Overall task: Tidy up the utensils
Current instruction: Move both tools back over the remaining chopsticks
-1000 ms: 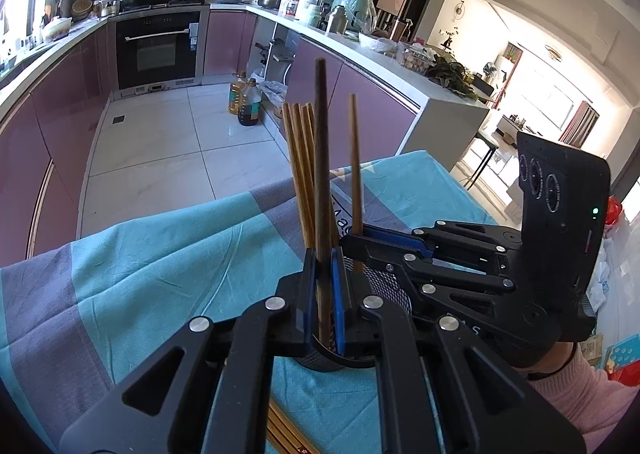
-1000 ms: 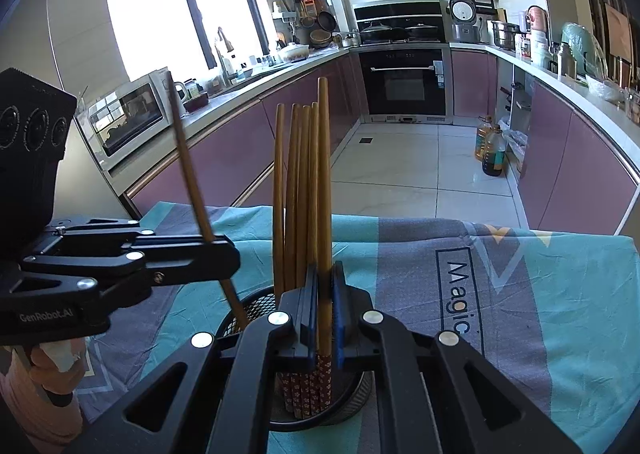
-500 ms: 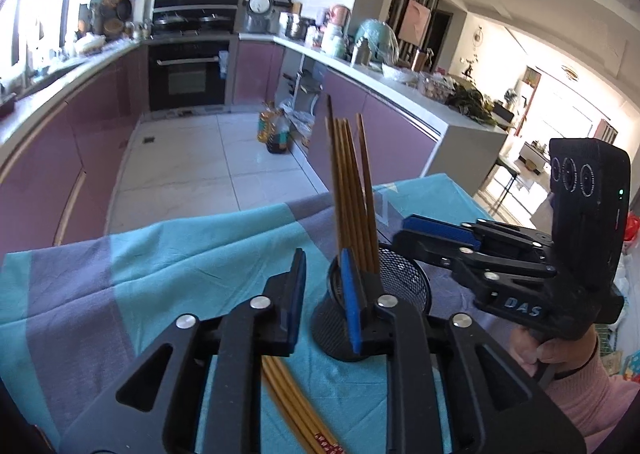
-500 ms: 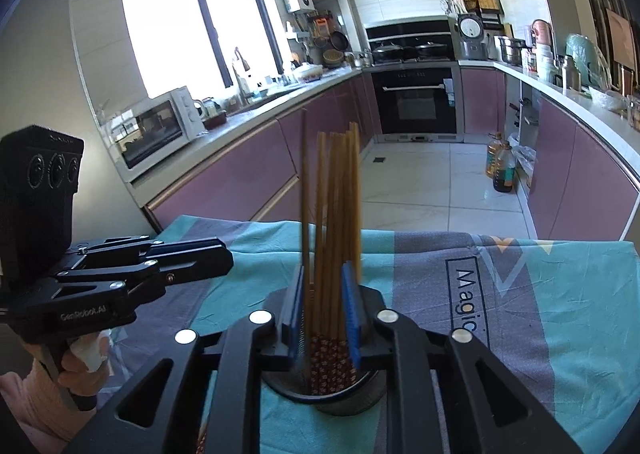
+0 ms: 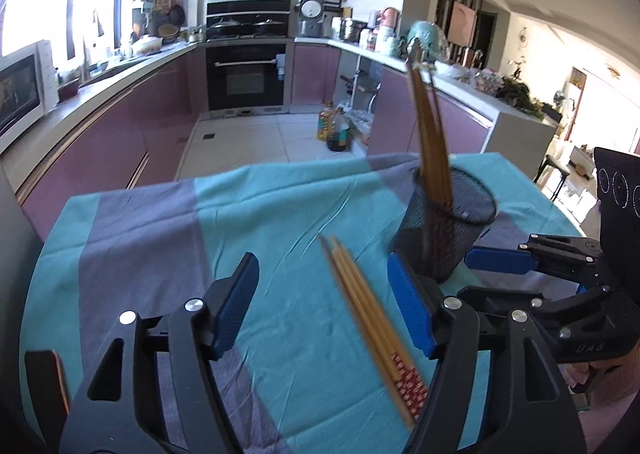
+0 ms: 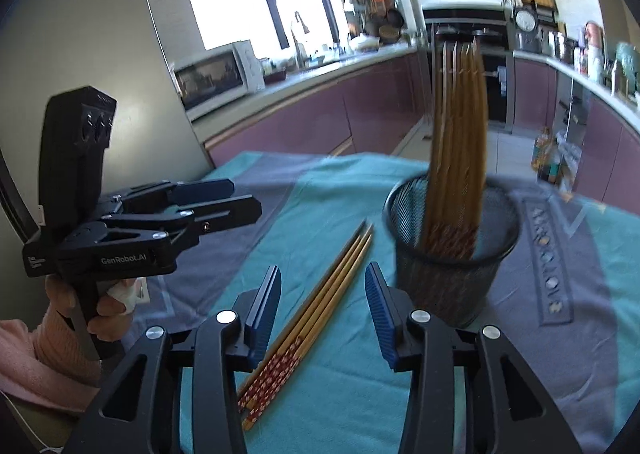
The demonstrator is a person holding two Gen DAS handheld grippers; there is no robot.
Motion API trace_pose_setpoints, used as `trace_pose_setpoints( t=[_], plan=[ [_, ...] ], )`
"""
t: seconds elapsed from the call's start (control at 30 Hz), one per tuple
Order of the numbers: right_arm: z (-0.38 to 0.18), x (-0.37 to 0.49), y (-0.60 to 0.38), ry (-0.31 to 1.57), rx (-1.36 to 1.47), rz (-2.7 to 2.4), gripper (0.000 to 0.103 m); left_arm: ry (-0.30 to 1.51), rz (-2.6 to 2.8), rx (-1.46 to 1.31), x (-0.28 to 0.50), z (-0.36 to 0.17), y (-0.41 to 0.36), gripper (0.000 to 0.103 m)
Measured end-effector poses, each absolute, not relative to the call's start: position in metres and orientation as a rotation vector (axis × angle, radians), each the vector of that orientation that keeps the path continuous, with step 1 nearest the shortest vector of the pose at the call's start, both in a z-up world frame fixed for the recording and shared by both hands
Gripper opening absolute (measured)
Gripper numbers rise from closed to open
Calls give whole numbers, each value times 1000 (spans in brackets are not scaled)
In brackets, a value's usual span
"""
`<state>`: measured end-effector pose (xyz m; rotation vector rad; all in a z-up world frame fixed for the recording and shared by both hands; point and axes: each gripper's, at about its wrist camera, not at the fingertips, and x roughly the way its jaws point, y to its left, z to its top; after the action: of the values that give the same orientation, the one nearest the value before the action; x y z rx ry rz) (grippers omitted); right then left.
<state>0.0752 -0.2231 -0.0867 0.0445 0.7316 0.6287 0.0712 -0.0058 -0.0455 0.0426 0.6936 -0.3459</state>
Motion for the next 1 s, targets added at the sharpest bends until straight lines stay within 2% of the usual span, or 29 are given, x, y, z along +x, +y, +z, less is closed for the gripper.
trace_pose_setpoints(
  t=[0.27,0.9,1.0],
  plan=[
    [-126,84,-203,848,24,579,41,797,-325,25,71,-84,-1,65],
    [-136,88,-189,877,-45,517,39,885,-347,53,84,-111,-20,62],
    [-136,88,-191,884,-42,511,36,894,-357,61,86,-114,-24,62]
  ],
)
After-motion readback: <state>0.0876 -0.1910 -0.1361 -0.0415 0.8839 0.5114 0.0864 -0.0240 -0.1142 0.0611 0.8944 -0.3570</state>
